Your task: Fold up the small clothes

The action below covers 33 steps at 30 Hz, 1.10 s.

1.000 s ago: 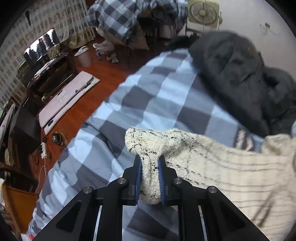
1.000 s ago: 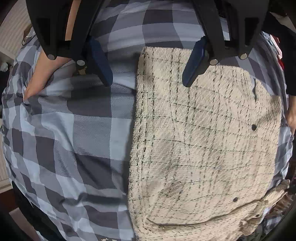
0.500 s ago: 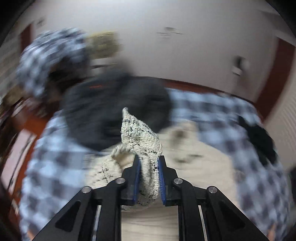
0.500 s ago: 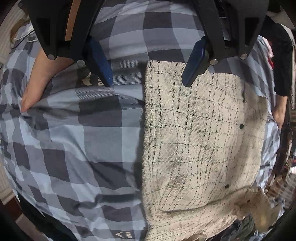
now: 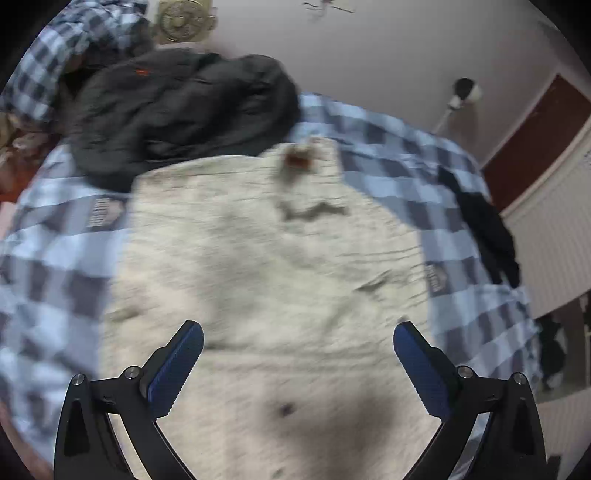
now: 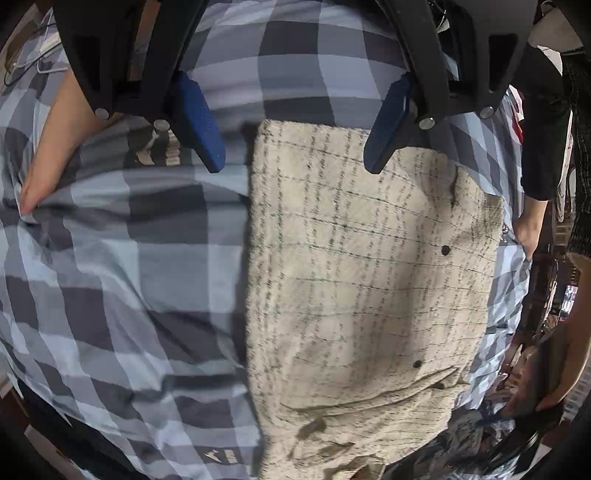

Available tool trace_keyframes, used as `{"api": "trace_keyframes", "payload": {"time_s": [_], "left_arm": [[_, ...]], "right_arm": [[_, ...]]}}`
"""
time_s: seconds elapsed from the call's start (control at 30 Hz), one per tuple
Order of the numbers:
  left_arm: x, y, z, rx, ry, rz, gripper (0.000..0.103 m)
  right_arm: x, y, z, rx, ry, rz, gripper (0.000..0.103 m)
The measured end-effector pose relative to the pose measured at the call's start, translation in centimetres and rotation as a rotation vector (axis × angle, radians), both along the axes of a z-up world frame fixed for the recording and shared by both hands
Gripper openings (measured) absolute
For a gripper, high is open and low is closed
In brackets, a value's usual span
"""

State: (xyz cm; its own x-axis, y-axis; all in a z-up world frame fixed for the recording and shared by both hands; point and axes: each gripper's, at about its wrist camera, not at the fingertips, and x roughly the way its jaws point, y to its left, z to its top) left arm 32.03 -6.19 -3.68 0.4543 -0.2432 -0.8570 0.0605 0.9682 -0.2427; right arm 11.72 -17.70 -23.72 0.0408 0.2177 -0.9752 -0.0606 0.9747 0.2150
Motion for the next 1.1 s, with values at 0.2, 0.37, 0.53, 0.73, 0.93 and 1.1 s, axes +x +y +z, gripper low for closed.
{"api": "trace_keyframes", "payload": {"time_s": [0.2,0.37,0.53,0.73,0.93,1.1], "left_arm": [[-10.4,7.6,5.0,0.208,-0.069,0.010,0.103],[-20.8,13.1,4.5,0.137,0.020,0.046,0.103],[-30.3,15.3,-1.8,0.257,0.133,0.116,0.103],[-31.0,15.2,-5.3,0.234,0.175,0.023,0.103],[-29.6,15.3,-6.5,0.225,0.196,0.005,0.103],[-29.2,16.0,-8.6,0.159,0.289,0.001,0.103]], "right_arm": [[1.7,1.4,0.0,0.020,-0.029,-0.025,0.074],[3.7,2.6,0.0,0.111,-0.052,-0.100,0.074],[5.4,4.5,-0.2,0.064,-0.085,-0.110,0.074],[11.6,6.4,-2.2,0.152,0.020,-0.186,0.074],[22.1,9.1,-2.0,0.062,-0.148,-0.228,0.074],[26.1,9.6,-6.1,0.057,-0.175,-0.313,0.074]]}}
